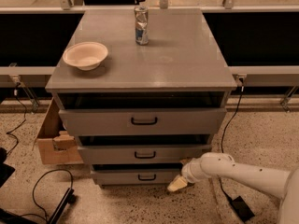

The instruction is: Close middle drawer

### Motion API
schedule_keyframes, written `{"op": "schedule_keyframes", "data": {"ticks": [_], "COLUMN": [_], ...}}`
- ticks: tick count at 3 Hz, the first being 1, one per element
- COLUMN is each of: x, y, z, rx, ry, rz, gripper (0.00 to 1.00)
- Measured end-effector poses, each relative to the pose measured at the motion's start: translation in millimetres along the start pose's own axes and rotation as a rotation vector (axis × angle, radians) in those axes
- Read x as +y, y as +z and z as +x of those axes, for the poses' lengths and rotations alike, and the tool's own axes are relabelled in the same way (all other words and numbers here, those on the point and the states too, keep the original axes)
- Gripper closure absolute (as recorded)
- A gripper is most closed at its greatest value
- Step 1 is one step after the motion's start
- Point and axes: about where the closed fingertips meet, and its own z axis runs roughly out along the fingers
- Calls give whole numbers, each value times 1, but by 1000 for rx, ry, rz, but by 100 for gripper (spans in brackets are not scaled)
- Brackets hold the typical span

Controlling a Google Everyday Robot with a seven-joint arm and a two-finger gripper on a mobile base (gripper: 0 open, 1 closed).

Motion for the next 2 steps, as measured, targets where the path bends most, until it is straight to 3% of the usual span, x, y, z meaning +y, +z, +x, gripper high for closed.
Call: {"op": "schedule_keyframes", "data": {"ticks": [1,2], "x": [3,23], "y": [2,-3], "z": [0,4], "rx": [5,65], "ry": [-4,-40], "rz": [-6,-48], "gripper": [41,64]}}
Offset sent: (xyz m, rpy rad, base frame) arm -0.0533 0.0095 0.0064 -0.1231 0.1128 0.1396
